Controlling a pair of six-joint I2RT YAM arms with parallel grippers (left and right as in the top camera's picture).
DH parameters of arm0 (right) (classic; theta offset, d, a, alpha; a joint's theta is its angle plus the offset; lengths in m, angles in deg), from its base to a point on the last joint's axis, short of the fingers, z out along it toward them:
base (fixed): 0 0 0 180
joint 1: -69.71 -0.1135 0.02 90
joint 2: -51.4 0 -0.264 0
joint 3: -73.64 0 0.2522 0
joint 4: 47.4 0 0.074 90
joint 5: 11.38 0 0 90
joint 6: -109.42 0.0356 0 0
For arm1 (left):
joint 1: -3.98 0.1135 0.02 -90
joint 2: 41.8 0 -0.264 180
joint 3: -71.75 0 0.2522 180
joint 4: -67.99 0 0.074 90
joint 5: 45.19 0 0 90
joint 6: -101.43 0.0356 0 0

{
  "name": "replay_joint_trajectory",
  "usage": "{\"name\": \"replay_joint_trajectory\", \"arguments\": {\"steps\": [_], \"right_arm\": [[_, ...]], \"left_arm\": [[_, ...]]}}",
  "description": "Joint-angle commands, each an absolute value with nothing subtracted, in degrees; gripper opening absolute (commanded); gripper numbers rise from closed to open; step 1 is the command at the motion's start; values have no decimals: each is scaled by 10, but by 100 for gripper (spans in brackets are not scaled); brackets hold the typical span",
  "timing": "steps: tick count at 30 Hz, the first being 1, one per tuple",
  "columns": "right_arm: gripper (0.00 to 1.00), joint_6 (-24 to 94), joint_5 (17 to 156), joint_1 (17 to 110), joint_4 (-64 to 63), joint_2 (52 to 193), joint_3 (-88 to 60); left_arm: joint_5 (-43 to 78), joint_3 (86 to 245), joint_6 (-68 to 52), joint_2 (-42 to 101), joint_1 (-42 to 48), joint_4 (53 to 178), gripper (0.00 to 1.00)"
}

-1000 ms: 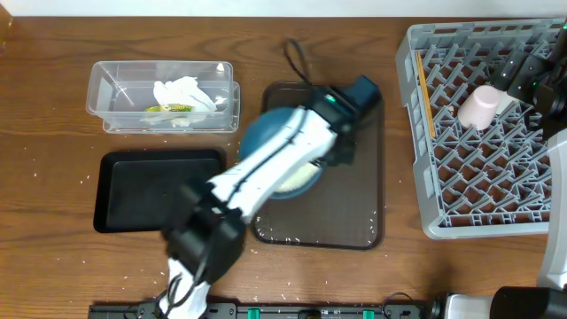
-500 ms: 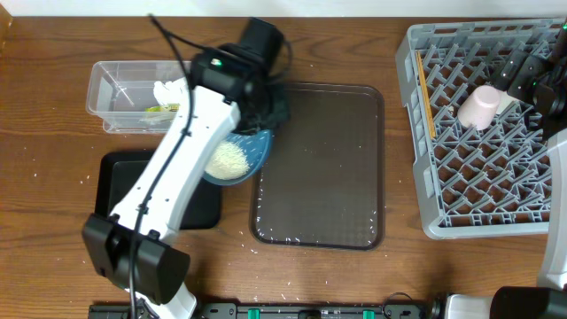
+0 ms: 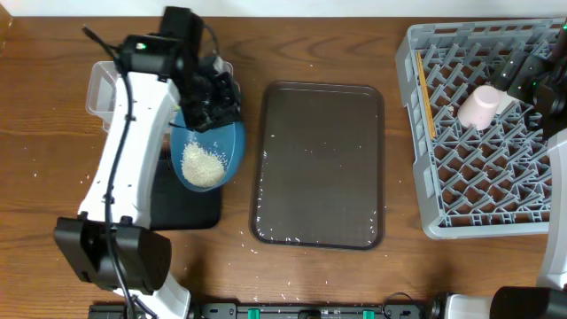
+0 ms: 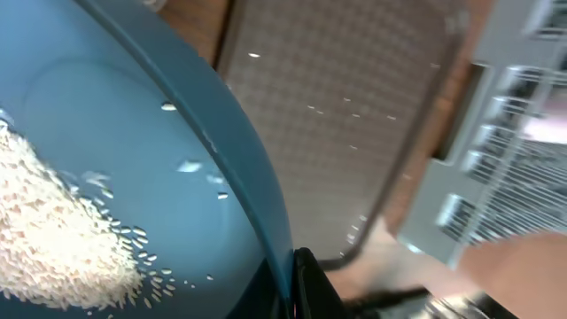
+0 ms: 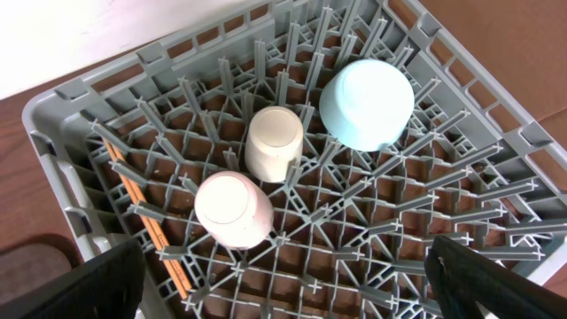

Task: Sort waste into correct bins and load items into the dishwasher rack
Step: 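Lift the teal plate with the left gripper toward the black tray, then tilt the teal plate over the black tray to pour out rice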

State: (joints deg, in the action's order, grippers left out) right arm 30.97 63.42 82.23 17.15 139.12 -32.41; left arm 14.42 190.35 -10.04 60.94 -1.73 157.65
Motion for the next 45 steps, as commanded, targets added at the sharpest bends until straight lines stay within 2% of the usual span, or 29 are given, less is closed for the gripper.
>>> {"name": "replay_joint_trajectory", "arguments": {"steps": [1,8,15,24,33,45], "right_arm": [[99,316,630,824,172,1389,-328],[99,316,630,824,172,1389,-328],[99,316,630,824,172,1389,-328],[99,316,630,824,172,1389,-328],[99,316,630,824,172,1389,-328],[99,316,630,824,172,1389,-328]], "left_arm": [[35,1917,-41,594,19,1591,6],[2,1917,-9,594,86,1628,6],[-113,1909,66,594,149,1658,6],[-119,1892,84,594,201,1679,6],[-189,1865,139,594,232,1683,6],[-219,1813,153,594,297,1685,6]]}}
